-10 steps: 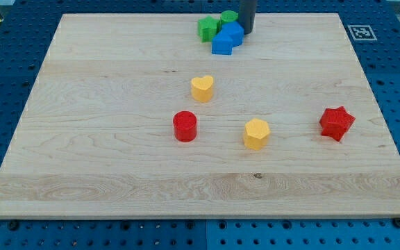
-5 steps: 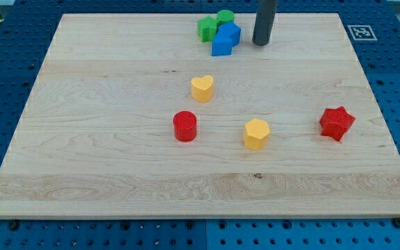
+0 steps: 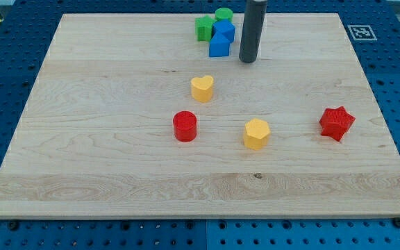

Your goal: Adjust all the green and blue blocks at the top center of the board

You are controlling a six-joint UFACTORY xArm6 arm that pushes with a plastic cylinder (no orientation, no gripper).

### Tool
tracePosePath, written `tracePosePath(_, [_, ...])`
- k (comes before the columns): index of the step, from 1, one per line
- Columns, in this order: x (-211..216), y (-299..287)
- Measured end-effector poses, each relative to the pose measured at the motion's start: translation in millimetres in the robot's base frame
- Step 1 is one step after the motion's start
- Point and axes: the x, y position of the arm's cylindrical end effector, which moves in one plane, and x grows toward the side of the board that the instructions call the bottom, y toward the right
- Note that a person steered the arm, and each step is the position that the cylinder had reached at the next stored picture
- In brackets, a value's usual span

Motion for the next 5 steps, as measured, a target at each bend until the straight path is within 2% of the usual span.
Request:
tracePosePath(2, [-4, -45])
tracePosePath(4, [-35, -60])
tracePosePath(5, [-36, -60])
